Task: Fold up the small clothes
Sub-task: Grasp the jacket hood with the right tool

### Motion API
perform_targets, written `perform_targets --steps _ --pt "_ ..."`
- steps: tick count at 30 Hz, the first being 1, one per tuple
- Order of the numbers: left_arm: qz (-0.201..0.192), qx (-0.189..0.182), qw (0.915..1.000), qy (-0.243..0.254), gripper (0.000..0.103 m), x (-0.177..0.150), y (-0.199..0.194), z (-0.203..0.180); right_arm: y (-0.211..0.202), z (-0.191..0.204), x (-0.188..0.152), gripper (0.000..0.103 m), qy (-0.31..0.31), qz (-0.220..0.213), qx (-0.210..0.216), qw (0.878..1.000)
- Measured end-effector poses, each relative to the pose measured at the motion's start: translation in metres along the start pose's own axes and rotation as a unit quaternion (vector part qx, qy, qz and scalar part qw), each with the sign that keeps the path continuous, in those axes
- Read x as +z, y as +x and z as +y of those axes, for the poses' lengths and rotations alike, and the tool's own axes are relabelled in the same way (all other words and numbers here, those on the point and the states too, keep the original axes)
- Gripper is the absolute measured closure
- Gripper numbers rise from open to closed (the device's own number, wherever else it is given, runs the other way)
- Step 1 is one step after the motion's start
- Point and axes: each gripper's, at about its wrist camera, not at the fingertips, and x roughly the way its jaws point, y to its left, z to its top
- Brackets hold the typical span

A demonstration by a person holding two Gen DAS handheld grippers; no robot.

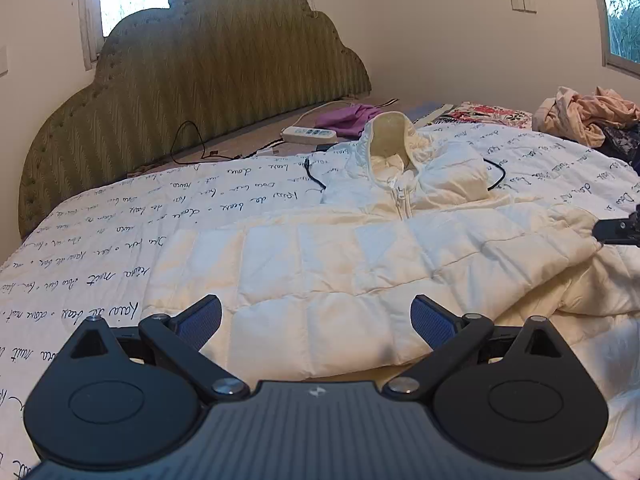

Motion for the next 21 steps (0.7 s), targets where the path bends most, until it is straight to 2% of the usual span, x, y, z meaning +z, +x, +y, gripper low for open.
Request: perform_targets --steps 4,7,8,10,11,14,17,21 --pt "0.009 0.007 0.9999 0.005 0.001 -0.002 0.004 -0.001 0.007 -0.006 -0.008 0.079 0.0 0.026 -0.012 1.0" --pt "0.011 0.011 0.9998 0.009 0.001 -0.005 0.006 -0.001 -0.006 0.008 -0.011 0.076 -0.033 -0.022 -0.041 0.998" --pt "0.013 0.012 0.9998 0.01 0.001 -0.005 0.008 -0.001 -0.01 0.015 -0.011 0.07 -0.047 -0.04 -0.054 0.997" --pt "0.019 0.013 0.9997 0.01 0.001 -0.005 0.01 -0.002 -0.008 0.024 -0.009 0.064 -0.069 -0.045 -0.048 0.995" --pt "0.021 0.012 0.9997 0.011 0.001 -0.006 0.011 -0.002 -0.002 0.027 -0.008 0.057 -0.076 -0.034 -0.042 0.996" --pt "0.029 0.009 0.9994 0.017 0.001 -0.01 0.012 -0.004 0.018 0.028 -0.009 0.056 -0.068 0.006 -0.035 0.997" --pt "0.031 0.012 0.999 0.029 0.001 -0.014 0.01 -0.004 0.028 0.024 -0.015 0.056 -0.065 0.025 -0.069 0.995" --pt "0.031 0.013 0.9991 0.028 0.001 -0.015 0.01 0.0 0.011 0.025 -0.02 0.053 -0.057 -0.006 -0.068 0.996"
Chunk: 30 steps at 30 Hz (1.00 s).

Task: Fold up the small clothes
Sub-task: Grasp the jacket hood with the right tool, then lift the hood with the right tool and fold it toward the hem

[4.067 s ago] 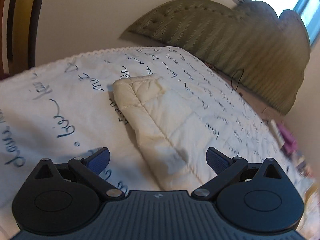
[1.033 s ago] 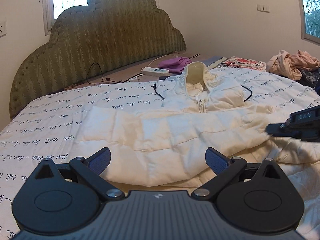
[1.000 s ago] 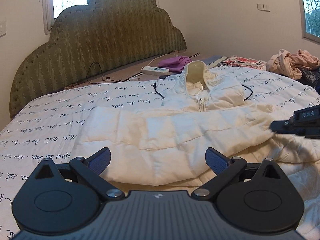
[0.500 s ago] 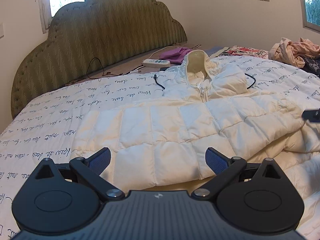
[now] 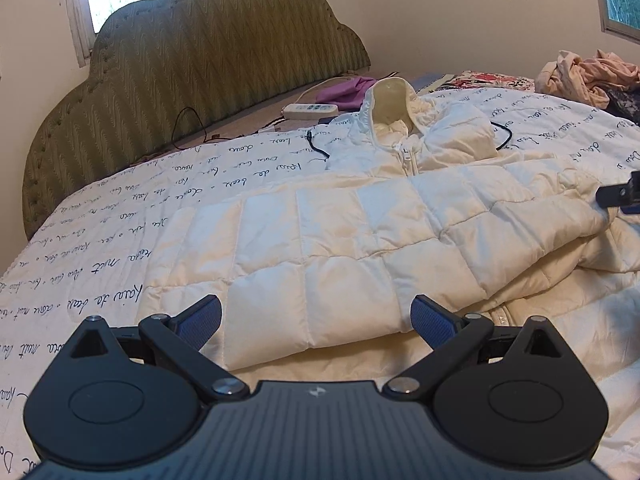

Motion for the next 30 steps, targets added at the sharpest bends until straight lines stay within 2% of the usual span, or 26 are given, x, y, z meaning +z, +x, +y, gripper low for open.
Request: perform_targets --steps 1,2,3,4,6,9,12,14,17,22,25,27,30 --pt "0.002 -0.002 1.0 -0.003 0.001 0.0 0.001 0.001 -0.004 0.004 0.0 0.051 -0.012 -0.009 -0.001 1.0" --pt "0.005 -0.004 0.9999 -0.008 0.001 0.001 0.001 0.001 -0.005 0.007 0.0 0.044 -0.025 -0.009 0.001 1.0" --pt "0.006 -0.007 0.9999 -0.011 0.001 0.001 0.0 0.001 -0.002 0.009 0.0 0.035 -0.034 0.002 0.001 0.999" --pt "0.005 -0.011 0.9998 -0.014 0.001 0.002 -0.001 0.001 0.003 0.009 -0.001 0.032 -0.041 0.017 0.0 0.999" --pt "0.002 -0.02 0.9997 -0.017 0.001 0.004 -0.004 0.001 0.016 0.005 -0.006 0.033 -0.049 0.045 -0.017 0.998" --pt "-0.012 -0.027 0.9994 -0.02 0.001 0.009 -0.007 -0.001 0.004 -0.005 -0.006 0.033 -0.014 0.013 -0.015 1.0" --pt "-0.018 -0.032 0.9989 -0.028 0.001 0.013 -0.001 -0.005 -0.01 -0.003 0.004 0.032 -0.01 -0.025 -0.01 1.0" --pt "-0.019 -0.037 0.9985 -0.036 0.001 0.012 0.005 -0.008 -0.012 0.003 0.015 0.032 -0.02 -0.034 0.004 0.999" --pt "-0.013 -0.047 0.9981 -0.038 0.001 0.004 0.016 -0.014 -0.003 0.019 0.035 0.032 -0.051 -0.021 0.016 0.998" --pt "-0.014 -0.048 0.9979 -0.042 0.0 -0.013 0.026 -0.016 0.033 0.049 0.077 0.031 -0.071 0.008 0.046 0.996" --pt "-0.016 -0.046 0.9983 -0.031 0.0 -0.019 0.029 -0.02 0.071 0.069 0.104 0.022 -0.08 0.014 0.038 0.996" --pt "-0.017 -0.045 0.9986 -0.021 0.0 -0.021 0.029 -0.023 0.103 0.073 0.123 0.014 -0.055 0.023 0.026 0.998" --pt "-0.016 -0.043 0.9989 -0.013 0.0 -0.022 0.031 -0.027 0.149 0.071 0.148 0.014 0.001 0.027 0.021 0.999"
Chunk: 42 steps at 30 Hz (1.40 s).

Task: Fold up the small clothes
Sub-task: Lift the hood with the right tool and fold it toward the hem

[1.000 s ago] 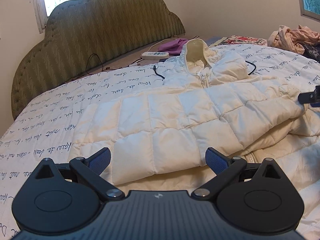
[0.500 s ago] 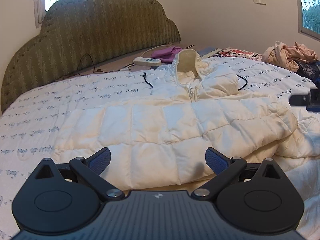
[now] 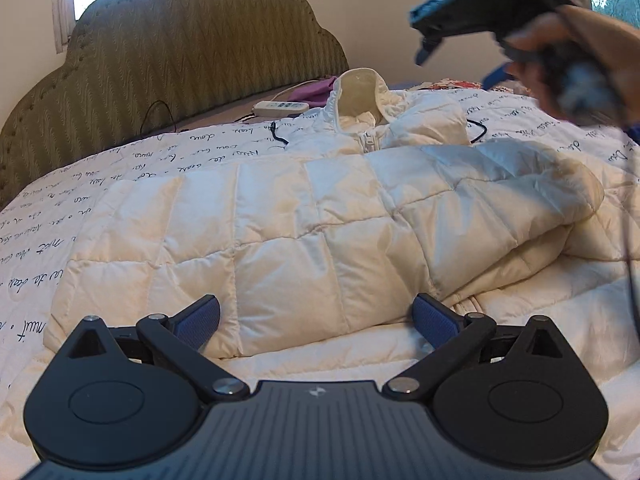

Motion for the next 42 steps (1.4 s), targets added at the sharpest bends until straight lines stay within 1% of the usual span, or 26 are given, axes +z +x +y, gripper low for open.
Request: perform_targets --steps 2,3,4,5,6,7,8,9,10,11,12,14,16,17,18,19,20,21,22,25,29,32,36,40,42 --pt "0.003 -0.001 1.0 0.0 0.0 -0.001 0.002 0.0 0.026 0.004 0.013 0.014 0.015 -0.005 0.004 1.0" --pt "0.004 -0.001 1.0 -0.001 0.0 -0.001 0.003 0.0 0.039 0.007 0.019 0.014 0.023 -0.004 0.015 1.0" --pt "0.006 -0.002 1.0 -0.002 0.0 -0.001 0.004 0.0 0.05 0.009 0.023 0.013 0.036 0.0 0.038 0.999" --pt "0.008 -0.003 1.0 -0.002 0.0 -0.001 0.004 0.0 0.064 0.009 0.026 0.014 0.065 0.008 0.079 0.995" --pt "0.009 -0.003 1.0 -0.003 0.0 -0.001 0.005 0.0 0.078 0.007 0.029 0.016 0.107 0.016 0.125 0.986" --pt "0.009 -0.004 0.9999 -0.003 0.0 -0.001 0.006 0.0 0.09 0.004 0.029 0.016 0.148 0.021 0.156 0.976" --pt "0.01 -0.004 0.9999 -0.003 0.0 -0.001 0.006 0.0 0.105 0.002 0.028 0.015 0.198 0.024 0.182 0.963" --pt "0.01 -0.004 0.9999 -0.003 0.0 -0.001 0.007 0.0 0.118 0.001 0.028 0.015 0.236 0.028 0.198 0.951" --pt "0.011 -0.004 0.9999 -0.003 0.0 -0.001 0.006 0.0 0.131 0.0 0.027 0.015 0.265 0.033 0.204 0.942" --pt "0.011 -0.004 0.9999 -0.004 0.0 -0.001 0.006 0.0 0.141 0.001 0.026 0.016 0.281 0.034 0.203 0.937" --pt "0.01 -0.004 0.9999 -0.003 0.0 -0.001 0.007 0.0 0.151 0.005 0.029 0.019 0.288 0.035 0.199 0.936" --pt "0.01 -0.004 0.9999 -0.003 0.0 -0.001 0.006 0.0 0.165 0.014 0.036 0.021 0.283 0.025 0.187 0.94" --pt "0.011 -0.004 0.9999 -0.004 0.0 -0.001 0.006 0.0 0.175 0.022 0.044 0.026 0.269 0.011 0.181 0.946" --pt "0.011 -0.005 0.9999 -0.004 0.0 -0.001 0.007 0.0 0.18 0.027 0.047 0.035 0.26 0.012 0.176 0.949" --pt "0.011 -0.005 0.9999 -0.005 0.0 -0.001 0.007 0.0 0.185 0.031 0.051 0.051 0.252 0.019 0.161 0.954" --pt "0.012 -0.006 0.9999 -0.005 0.0 -0.001 0.007 0.001 0.192 0.034 0.054 0.061 0.244 0.029 0.134 0.96" --pt "0.012 -0.006 0.9999 -0.006 0.0 -0.001 0.007 0.001 0.195 0.036 0.055 0.086 0.236 0.037 0.113 0.964" --pt "0.012 -0.007 0.9999 -0.006 0.0 -0.001 0.008 0.001 0.196 0.038 0.055 0.093 0.232 0.037 0.104 0.966" --pt "0.012 -0.007 0.9999 -0.006 0.0 -0.002 0.007 0.001 0.194 0.038 0.055 0.093 0.229 0.03 0.101 0.968" --pt "0.012 -0.007 0.9999 -0.006 0.0 -0.002 0.007 0.002 0.177 0.039 0.051 0.094 0.208 0.008 0.113 0.972" --pt "0.013 -0.007 0.9999 -0.005 0.0 -0.001 0.008 0.002 0.131 0.038 0.048 0.094 0.171 -0.006 0.151 0.974" --pt "0.013 -0.008 0.9999 -0.007 0.0 -0.001 0.009 0.003 0.081 0.036 0.045 0.094 0.143 -0.02 0.18 0.973" --pt "0.012 -0.009 0.9998 -0.009 0.0 -0.001 0.009 0.004 0.008 0.032 0.034 0.094 0.101 -0.035 0.207 0.972" --pt "0.009 -0.012 0.9998 -0.014 0.0 0.0 0.007 0.007 -0.066 0.031 0.015 0.094 0.053 -0.052 0.221 0.972" --pt "0.0 -0.007 0.9998 -0.021 0.0 0.0 0.003 0.01 -0.105 0.032 0.003 0.094 0.028 -0.065 0.226 0.971"
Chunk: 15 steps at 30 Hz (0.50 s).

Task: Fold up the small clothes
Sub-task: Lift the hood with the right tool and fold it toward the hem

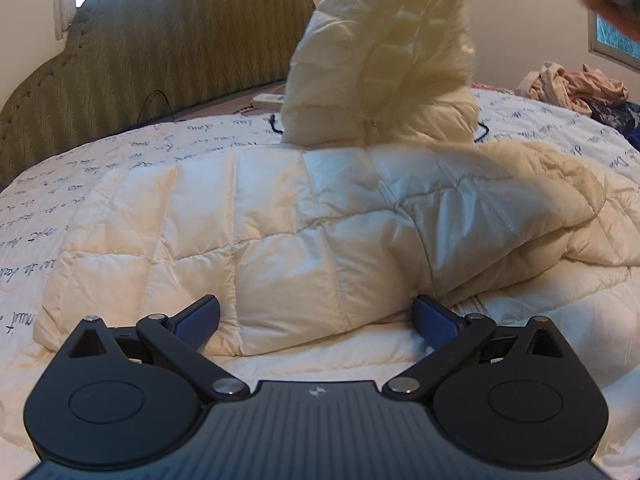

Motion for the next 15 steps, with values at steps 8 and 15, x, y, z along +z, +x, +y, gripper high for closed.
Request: perform_targets --steps 8,15 --pt "-0.045 0.072 0.9955 -0.043 0.0 0.03 -0.047 0.035 -0.091 0.032 -0.049 0.093 -0.034 0.0 0.01 0.999" --pt "-0.033 0.091 0.9921 -0.08 0.0 0.034 -0.079 0.073 -0.121 0.046 -0.12 0.093 -0.05 0.028 0.022 0.998"
